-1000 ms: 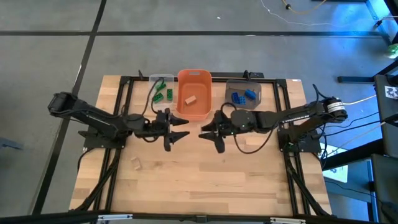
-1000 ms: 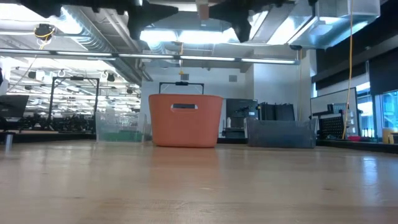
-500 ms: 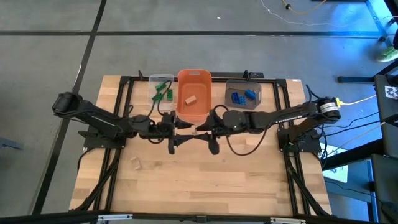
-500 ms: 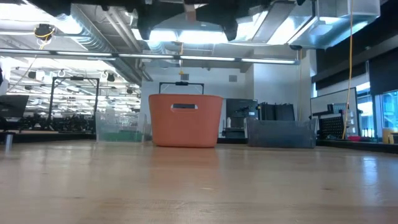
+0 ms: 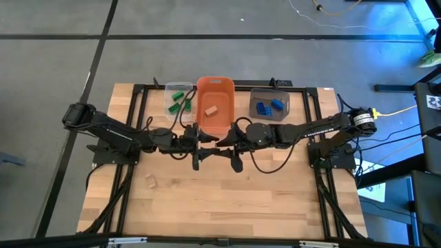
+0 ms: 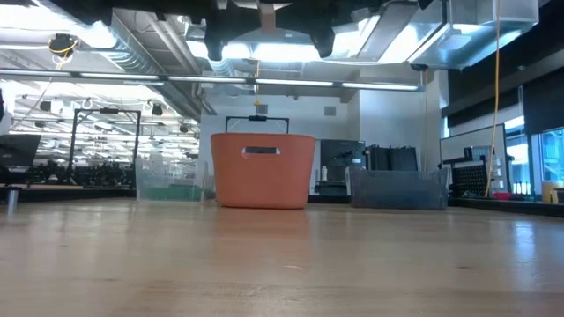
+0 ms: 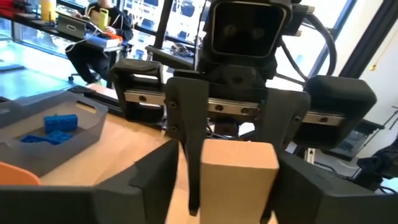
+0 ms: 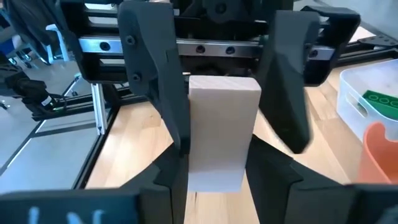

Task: Sort & place blocks by color
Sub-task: Put the right brown block into the orange bin

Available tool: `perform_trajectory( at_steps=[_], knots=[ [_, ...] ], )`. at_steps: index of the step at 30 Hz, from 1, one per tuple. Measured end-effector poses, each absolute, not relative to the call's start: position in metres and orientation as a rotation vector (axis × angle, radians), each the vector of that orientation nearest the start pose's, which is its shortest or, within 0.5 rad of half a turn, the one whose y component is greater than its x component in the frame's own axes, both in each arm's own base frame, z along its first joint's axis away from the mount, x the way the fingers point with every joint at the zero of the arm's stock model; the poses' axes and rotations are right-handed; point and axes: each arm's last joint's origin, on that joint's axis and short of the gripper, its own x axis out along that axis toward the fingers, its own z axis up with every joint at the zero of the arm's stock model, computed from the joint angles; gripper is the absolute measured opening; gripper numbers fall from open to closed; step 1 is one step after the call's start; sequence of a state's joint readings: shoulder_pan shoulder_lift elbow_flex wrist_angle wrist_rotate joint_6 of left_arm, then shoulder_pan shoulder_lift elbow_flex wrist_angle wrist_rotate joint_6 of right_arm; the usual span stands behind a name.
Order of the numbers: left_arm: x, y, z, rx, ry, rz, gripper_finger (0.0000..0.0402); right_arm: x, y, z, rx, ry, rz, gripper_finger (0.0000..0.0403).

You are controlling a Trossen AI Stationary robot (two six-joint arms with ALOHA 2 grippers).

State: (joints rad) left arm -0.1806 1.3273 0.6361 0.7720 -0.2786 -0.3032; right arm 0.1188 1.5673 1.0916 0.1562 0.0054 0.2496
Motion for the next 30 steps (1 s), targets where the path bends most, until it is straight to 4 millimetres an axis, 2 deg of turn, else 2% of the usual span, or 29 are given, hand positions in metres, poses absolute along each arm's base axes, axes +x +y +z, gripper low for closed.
perform_trajectory(
  at_steps=[6,10,12,16,19,25,30],
  knots=[
    [0.275,-0.042,0.258,-0.313,-0.092,0.076,0.0121,0.354,0.042,0.278,0.235,0.335,0.07,0.0125],
    [0.272,-0.041,0.262,-0.292,-0.076,0.063,0.012,0.352,0.042,0.281,0.262,0.328,0.061,0.0127],
    [0.269,-0.037,0.263,-0.272,-0.046,0.068,0.012,0.347,0.04,0.287,0.299,0.352,0.046,0.0163],
    [0.254,-0.026,0.267,-0.238,0.035,0.096,0.012,0.336,0.04,0.298,0.31,0.5,-0.01,0.0264],
    [0.238,-0.016,0.276,-0.208,0.072,0.135,0.012,0.328,0.037,0.303,0.286,0.614,-0.076,0.0309],
    [0.212,0.001,0.297,-0.175,0.018,0.202,0.012,0.299,0.035,0.295,0.276,0.803,-0.187,0.032],
    [0.208,0.015,0.3,-0.169,-0.034,0.235,0.012,0.272,0.039,0.282,0.336,0.802,-0.226,0.0309]
  ],
)
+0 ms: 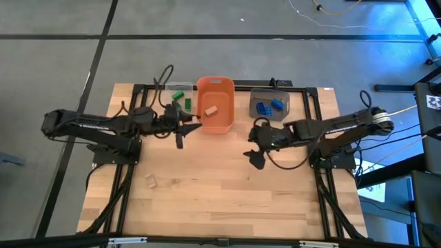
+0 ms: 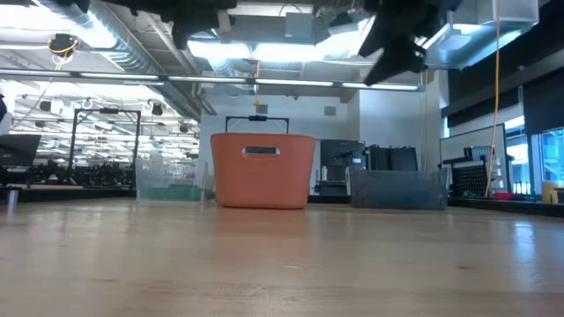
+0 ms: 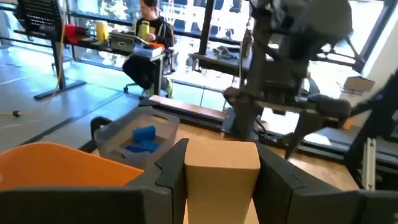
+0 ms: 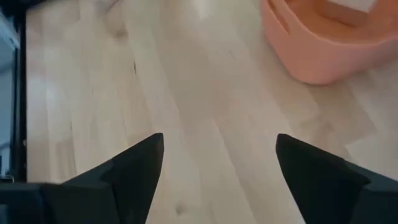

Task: Sort & place blocks by color
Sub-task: Put the right brown block into the orange bin

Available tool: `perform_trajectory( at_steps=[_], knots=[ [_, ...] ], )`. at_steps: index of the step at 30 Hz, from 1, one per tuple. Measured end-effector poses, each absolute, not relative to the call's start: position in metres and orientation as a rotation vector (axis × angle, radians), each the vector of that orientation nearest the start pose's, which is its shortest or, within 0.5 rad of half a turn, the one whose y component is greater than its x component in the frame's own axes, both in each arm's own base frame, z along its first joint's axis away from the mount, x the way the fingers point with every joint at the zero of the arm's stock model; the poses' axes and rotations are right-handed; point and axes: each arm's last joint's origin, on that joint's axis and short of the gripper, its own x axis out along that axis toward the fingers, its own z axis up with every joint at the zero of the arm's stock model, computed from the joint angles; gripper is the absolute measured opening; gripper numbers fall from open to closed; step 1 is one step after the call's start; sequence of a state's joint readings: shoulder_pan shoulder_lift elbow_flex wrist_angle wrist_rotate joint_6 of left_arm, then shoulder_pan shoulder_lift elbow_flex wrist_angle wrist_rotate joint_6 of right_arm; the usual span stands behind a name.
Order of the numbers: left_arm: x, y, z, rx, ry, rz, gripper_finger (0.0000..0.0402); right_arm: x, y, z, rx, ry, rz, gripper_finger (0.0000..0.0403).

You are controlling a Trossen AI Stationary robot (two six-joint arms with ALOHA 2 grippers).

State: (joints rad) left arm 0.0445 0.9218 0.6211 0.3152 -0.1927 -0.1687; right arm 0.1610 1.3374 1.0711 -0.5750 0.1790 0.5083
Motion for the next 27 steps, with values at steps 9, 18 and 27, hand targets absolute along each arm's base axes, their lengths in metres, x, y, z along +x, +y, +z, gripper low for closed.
perform_trajectory(
  at_steps=[9,18,27],
  knots=[
    [0.242,0.062,0.292,-0.201,0.066,0.372,0.012,0.235,0.038,0.266,0.495,0.585,-0.371,0.0306],
    [0.308,0.143,0.256,-0.187,0.458,0.478,0.012,0.24,0.035,0.257,0.493,0.505,-0.454,0.0306],
    [0.325,0.168,0.193,-0.299,0.676,0.538,0.0126,0.249,0.037,0.255,0.575,0.458,-0.47,0.0306]
  ],
)
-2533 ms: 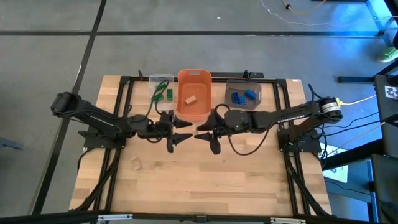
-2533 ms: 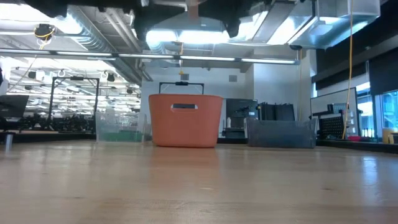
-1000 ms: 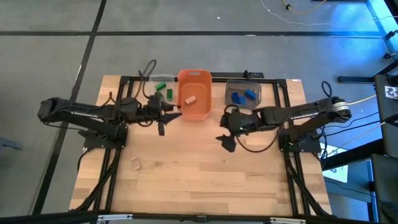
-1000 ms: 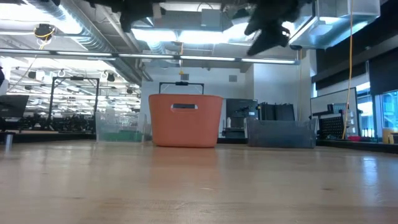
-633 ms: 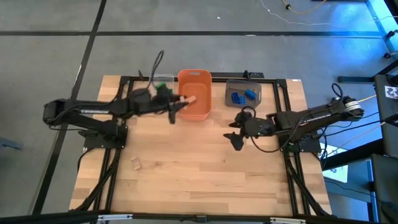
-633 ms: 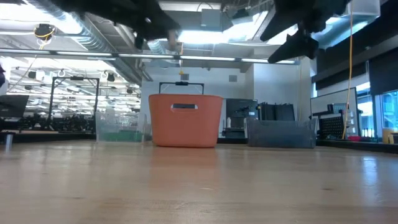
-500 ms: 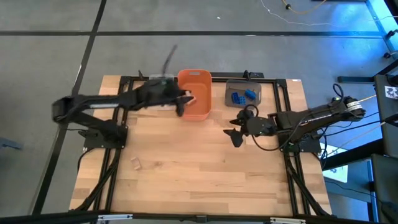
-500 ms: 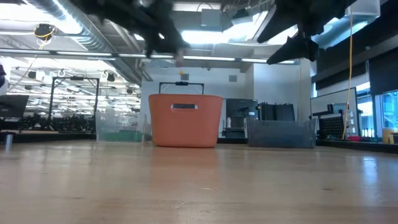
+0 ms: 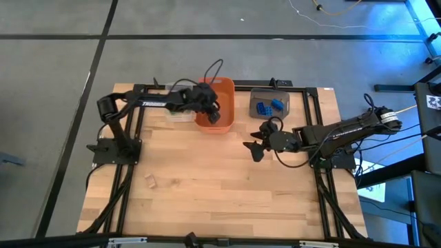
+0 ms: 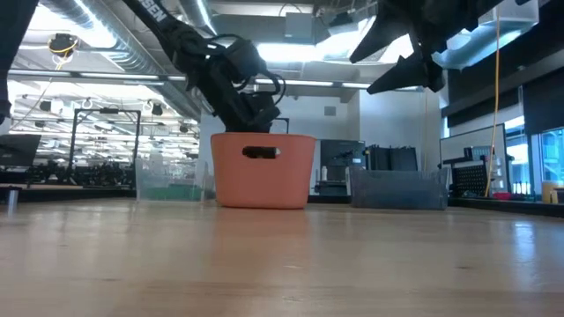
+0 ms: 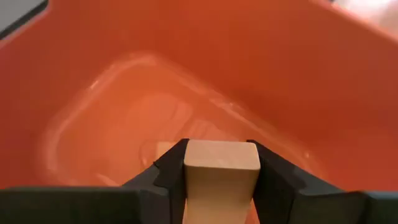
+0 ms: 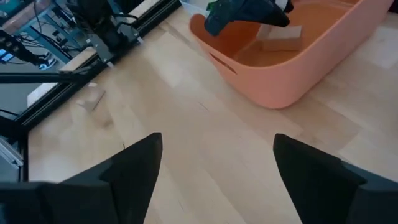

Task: Sort & place blocks by color
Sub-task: Put the right brown block into the orange bin, then put the brown block into the orange bin

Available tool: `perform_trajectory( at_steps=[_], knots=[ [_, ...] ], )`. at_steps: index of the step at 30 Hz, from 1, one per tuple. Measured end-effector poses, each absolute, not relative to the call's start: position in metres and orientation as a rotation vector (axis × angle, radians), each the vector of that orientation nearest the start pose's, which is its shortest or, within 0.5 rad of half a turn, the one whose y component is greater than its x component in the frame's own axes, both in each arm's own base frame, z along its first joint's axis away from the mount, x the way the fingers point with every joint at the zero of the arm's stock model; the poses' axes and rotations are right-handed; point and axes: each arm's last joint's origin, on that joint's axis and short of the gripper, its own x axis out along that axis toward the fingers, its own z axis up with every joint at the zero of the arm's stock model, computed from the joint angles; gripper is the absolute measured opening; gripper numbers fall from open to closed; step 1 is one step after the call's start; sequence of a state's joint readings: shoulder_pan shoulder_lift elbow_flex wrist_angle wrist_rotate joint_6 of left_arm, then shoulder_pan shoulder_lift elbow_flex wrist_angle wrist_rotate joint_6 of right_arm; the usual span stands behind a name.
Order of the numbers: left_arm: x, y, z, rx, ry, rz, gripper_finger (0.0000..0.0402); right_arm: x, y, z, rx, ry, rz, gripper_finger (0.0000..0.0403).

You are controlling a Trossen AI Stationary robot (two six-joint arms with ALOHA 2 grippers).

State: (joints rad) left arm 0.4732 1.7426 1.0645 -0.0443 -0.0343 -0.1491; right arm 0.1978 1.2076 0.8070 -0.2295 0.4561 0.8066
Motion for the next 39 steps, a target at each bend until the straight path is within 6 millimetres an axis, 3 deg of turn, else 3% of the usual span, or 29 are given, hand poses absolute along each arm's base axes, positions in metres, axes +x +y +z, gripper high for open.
perform_trajectory(
  at_steps=[5,11,16,20,24,28,34,39],
  knots=[
    [0.326,0.168,0.19,-0.304,0.687,0.548,0.0205,0.249,0.037,0.255,0.583,0.452,-0.469,0.0306],
    [0.322,0.168,0.195,-0.34,0.688,0.543,0.0252,0.249,0.037,0.255,0.601,0.445,-0.471,0.0306],
    [0.315,0.163,0.22,-0.362,0.608,0.515,0.0262,0.25,0.037,0.257,0.585,0.432,-0.46,0.0306],
    [0.304,0.152,0.256,-0.399,0.498,0.456,0.026,0.251,0.037,0.257,0.567,0.429,-0.459,0.0307],
    [0.295,0.117,0.297,-0.376,0.367,0.344,0.026,0.251,0.037,0.259,0.557,0.419,-0.45,0.0307],
    [0.29,0.06,0.325,-0.307,0.186,0.203,0.026,0.252,0.037,0.26,0.544,0.411,-0.441,0.0307],
    [0.272,-0.019,0.316,-0.278,-0.009,0.119,0.026,0.255,0.038,0.264,0.557,0.367,-0.424,0.0307],
    [0.25,-0.046,0.303,-0.276,-0.006,0.089,0.026,0.259,0.039,0.272,0.535,0.296,-0.369,0.0307]
  ],
)
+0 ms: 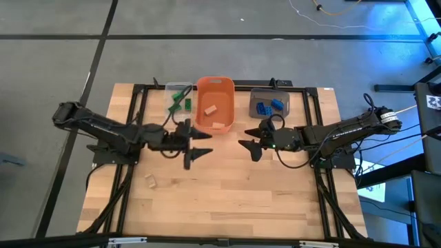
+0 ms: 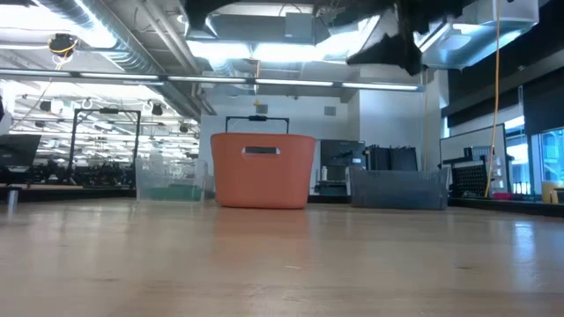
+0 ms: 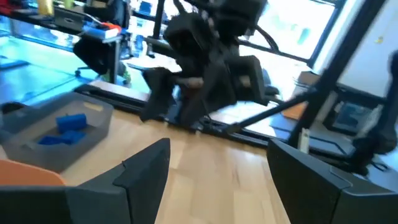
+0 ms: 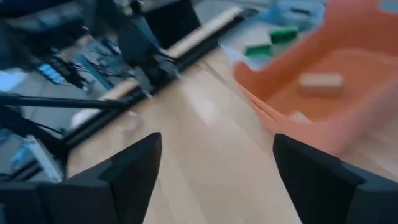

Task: Sort & place blocks by color
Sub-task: Put the brown block into the orange bin

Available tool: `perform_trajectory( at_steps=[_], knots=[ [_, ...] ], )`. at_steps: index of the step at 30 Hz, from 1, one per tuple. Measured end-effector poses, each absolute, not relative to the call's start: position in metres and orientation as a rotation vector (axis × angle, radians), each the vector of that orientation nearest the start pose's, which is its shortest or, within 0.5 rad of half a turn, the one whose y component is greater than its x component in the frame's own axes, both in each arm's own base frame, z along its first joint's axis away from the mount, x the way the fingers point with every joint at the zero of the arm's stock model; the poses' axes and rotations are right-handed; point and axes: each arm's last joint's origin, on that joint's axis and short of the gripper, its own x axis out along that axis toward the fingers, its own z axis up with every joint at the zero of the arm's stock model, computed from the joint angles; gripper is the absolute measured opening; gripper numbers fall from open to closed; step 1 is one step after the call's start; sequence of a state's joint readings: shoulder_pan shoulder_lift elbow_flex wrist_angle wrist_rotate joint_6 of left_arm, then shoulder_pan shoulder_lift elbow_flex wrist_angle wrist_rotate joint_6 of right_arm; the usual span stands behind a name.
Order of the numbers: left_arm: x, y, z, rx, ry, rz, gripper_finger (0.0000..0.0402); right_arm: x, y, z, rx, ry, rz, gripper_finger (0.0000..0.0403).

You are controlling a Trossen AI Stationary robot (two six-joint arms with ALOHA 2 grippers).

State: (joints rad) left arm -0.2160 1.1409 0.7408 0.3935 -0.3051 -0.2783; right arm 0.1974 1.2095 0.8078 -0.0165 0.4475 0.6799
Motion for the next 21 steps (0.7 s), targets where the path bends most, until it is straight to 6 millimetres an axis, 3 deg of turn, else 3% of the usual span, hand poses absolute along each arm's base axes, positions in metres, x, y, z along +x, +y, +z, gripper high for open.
perform_trajectory(
  at_steps=[11,21],
  knots=[
    [0.209,-0.033,0.286,-0.342,-0.021,0.058,0.026,0.267,0.047,0.298,0.443,0.111,-0.067,0.0307],
    [0.2,-0.031,0.283,-0.301,-0.028,0.046,0.026,0.267,0.049,0.298,0.096,0.123,0.005,0.0307]
  ],
)
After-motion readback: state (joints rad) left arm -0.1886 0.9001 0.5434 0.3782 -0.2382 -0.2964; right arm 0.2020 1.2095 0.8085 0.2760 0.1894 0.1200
